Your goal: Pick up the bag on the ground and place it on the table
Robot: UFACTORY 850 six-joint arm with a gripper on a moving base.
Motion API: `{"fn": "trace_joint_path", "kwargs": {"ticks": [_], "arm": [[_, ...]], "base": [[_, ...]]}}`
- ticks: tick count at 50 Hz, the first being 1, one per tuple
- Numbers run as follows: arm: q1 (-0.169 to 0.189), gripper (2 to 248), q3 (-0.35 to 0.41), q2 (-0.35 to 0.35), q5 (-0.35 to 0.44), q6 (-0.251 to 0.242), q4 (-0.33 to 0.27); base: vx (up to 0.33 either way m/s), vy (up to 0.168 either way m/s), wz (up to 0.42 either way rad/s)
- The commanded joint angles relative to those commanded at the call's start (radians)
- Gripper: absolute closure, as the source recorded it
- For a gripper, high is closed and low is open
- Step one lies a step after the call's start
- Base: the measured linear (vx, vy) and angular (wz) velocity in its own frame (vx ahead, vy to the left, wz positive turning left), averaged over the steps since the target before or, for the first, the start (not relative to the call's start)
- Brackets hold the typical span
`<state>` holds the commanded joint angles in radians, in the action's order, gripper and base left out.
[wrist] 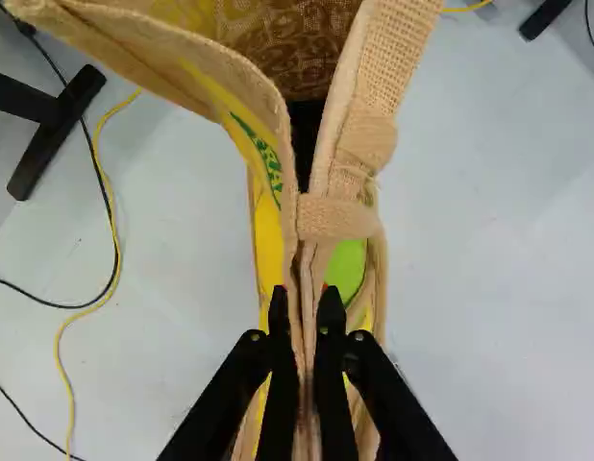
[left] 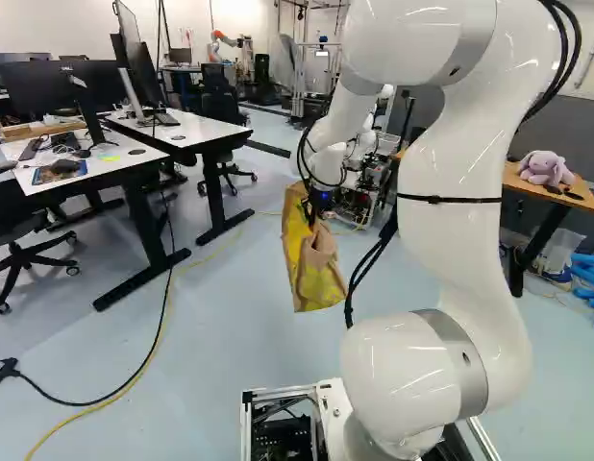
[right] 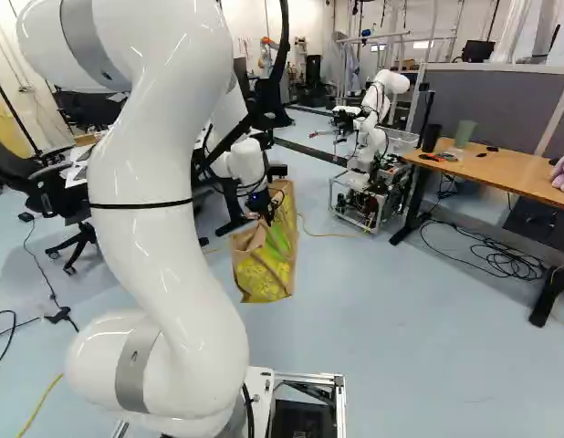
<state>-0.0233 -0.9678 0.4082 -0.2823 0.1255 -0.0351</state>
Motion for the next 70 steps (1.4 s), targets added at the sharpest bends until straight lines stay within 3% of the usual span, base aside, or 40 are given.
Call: {"fn": "trace_joint_path", "kwargs": {"ticks": [70], "arm": [[0.015,228,-0.011,-0.182,-0.247,0.000,0.000]], "base": [[0.000,0.000,0.000]]}}
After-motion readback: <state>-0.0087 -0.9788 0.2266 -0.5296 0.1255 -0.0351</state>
